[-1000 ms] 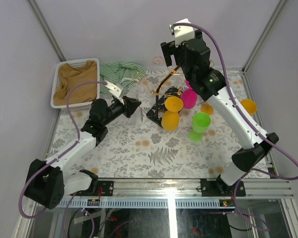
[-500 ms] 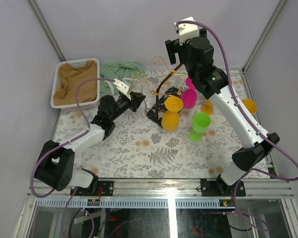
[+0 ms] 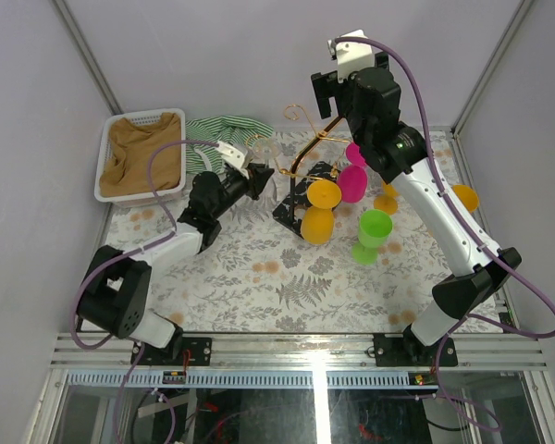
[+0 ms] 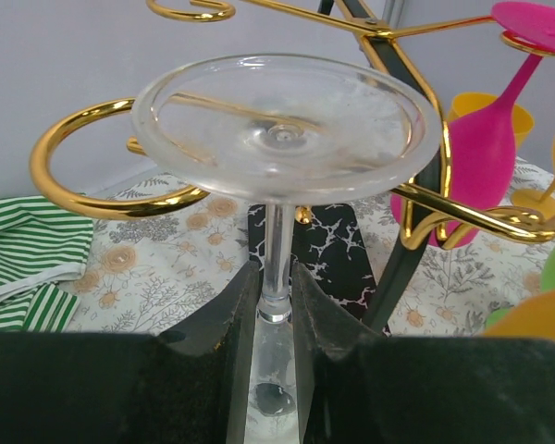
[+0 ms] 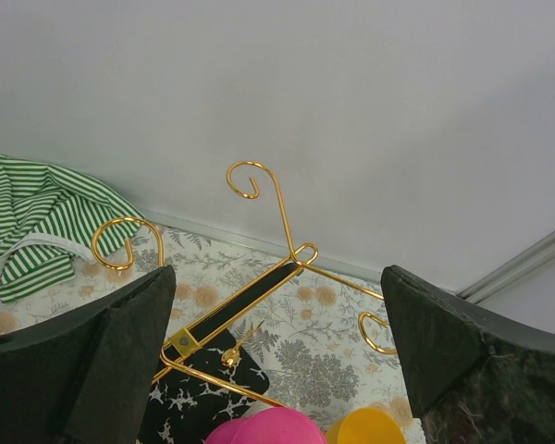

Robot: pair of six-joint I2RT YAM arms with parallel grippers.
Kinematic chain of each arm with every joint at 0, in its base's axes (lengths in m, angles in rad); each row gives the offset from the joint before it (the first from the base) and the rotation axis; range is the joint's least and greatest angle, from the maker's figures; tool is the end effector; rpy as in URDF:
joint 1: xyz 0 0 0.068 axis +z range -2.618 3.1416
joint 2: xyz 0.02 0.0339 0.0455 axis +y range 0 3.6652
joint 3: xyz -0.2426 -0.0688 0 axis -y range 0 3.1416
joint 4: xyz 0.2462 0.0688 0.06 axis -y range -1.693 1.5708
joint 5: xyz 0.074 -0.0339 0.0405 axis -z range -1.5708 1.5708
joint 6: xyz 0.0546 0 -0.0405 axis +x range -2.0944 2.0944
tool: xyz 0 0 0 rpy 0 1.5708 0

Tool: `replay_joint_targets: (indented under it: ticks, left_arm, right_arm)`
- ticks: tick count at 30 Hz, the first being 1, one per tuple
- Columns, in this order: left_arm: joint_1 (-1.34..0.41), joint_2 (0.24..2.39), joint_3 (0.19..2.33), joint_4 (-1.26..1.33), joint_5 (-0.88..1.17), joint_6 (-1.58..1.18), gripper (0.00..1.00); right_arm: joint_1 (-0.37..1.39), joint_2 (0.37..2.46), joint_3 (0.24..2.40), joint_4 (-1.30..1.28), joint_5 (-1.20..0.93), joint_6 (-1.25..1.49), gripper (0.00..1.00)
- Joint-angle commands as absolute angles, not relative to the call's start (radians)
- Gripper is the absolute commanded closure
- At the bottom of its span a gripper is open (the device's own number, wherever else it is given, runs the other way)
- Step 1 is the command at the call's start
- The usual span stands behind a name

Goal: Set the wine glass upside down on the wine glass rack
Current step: Turn the wine glass upside down at the wine rack.

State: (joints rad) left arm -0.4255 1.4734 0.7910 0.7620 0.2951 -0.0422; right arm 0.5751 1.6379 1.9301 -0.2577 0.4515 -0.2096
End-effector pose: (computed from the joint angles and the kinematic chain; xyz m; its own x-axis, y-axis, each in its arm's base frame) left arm 0.3133 -0.1594 0.2563 0.0446 -0.0645 -0.9969 0.6615 0.7497 -0.0189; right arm 0.3300 0.1855 0.4882 0.0540 -0.1881 -0.9807 -0.1148 0.9744 -0.1932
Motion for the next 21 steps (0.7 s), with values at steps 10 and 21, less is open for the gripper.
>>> replay_joint_targets:
  ticks: [10, 21]
  left_arm:
    - [-0.376, 1.528, 0.841, 0.935, 0.172, -0.057, 1.00]
    - [-0.336, 1.473, 0.776, 0.946, 0.171, -0.051, 1.00]
  right_arm:
    - [0.563, 1.634, 1.943, -0.224, 0.445, -0.224, 0.01]
    - [0.562, 1.642, 1.943, -0.223, 0.440, -0.225, 0.01]
